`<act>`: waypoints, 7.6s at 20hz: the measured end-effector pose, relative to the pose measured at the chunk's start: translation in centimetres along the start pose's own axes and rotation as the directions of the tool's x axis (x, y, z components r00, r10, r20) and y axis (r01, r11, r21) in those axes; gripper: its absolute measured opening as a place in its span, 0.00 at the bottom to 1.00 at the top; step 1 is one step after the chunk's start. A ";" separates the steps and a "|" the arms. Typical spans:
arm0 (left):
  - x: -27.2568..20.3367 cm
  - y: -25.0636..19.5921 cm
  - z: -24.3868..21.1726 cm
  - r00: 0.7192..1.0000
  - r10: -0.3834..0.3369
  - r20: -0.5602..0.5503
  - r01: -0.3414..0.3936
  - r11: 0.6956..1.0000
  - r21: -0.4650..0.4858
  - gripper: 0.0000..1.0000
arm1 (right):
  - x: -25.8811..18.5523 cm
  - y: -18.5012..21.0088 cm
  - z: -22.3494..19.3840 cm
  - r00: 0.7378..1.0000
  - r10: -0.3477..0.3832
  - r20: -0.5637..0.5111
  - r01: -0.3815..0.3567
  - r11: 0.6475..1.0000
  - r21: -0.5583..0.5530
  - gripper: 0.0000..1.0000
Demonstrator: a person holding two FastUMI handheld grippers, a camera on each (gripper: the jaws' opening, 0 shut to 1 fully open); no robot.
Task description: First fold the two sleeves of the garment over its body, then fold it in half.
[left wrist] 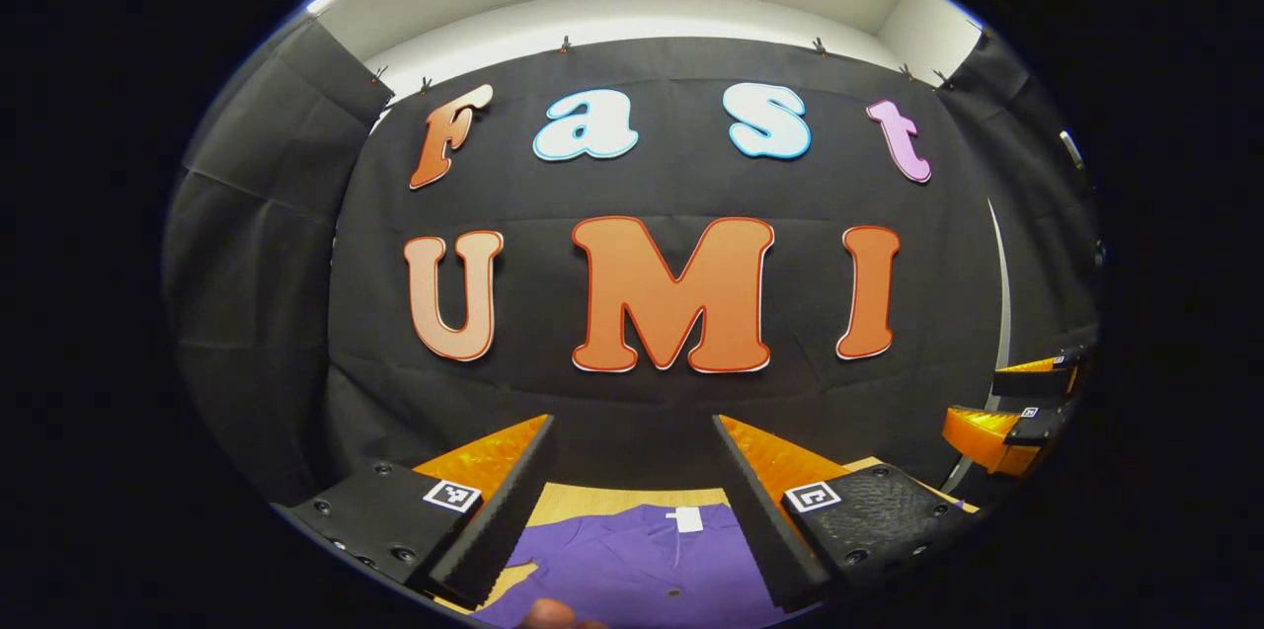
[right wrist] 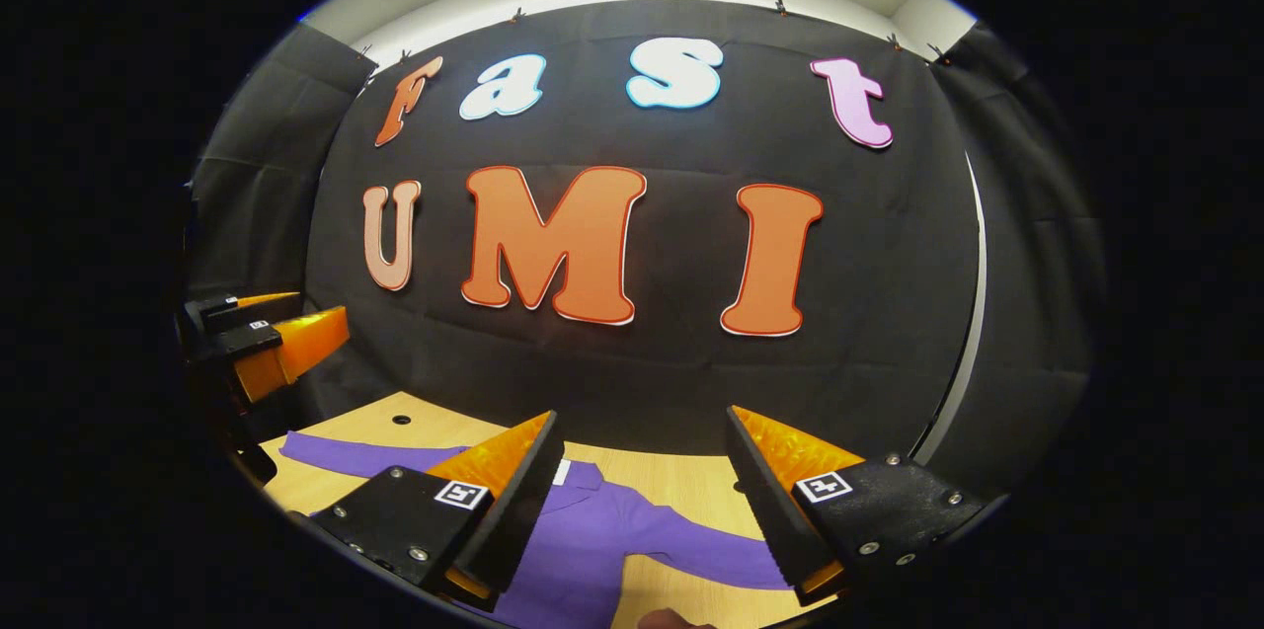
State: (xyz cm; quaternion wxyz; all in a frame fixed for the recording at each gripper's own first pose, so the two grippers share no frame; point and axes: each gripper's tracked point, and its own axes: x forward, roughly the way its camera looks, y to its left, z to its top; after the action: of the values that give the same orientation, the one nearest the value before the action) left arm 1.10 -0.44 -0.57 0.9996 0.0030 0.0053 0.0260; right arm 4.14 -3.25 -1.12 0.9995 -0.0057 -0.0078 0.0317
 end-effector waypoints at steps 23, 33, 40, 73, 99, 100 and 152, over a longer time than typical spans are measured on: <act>0.3 2.5 0.3 1.000 -0.012 0.028 0.010 0.997 0.077 0.96 | 1.6 -8.2 -13.4 0.890 -0.348 -0.295 0.377 0.925 0.046 0.98; 0.3 3.2 0.1 1.000 0.022 0.023 -0.024 0.995 0.101 0.96 | 0.3 -17.4 -23.7 0.717 -0.443 -0.538 0.517 0.856 -0.014 0.98; -0.1 3.6 -0.3 0.998 0.055 -0.002 -0.054 0.990 0.133 0.96 | -0.6 -21.5 -30.8 0.578 -0.371 -0.727 0.583 0.811 0.049 0.98; -2.3 4.5 -2.6 0.983 0.134 -0.127 -0.101 0.966 0.237 1.00 | 2.0 -24.6 -44.3 0.245 0.030 -0.969 0.693 0.693 0.197 0.17; -1.6 6.4 -2.8 0.986 0.104 -0.132 -0.081 0.983 0.165 0.96 | 11.9 -5.5 -18.1 0.602 0.110 -0.791 0.294 0.890 0.348 0.05; -1.6 6.6 -2.8 0.985 0.105 -0.136 -0.082 0.983 0.165 0.96 | 12.2 -4.4 -17.2 0.607 0.111 -0.787 0.277 0.899 0.340 0.04; -15.6 11.3 -15.6 0.370 0.149 -0.917 -0.338 0.941 0.017 0.99 | 8.5 7.3 4.6 0.965 -0.071 -0.251 0.116 0.979 0.170 0.95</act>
State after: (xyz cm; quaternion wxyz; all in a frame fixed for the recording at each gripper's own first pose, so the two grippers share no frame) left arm -15.28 10.16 -15.94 0.8162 -0.0981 0.5430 0.1714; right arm 12.06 4.61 3.48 0.9895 0.0830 0.1174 -0.0160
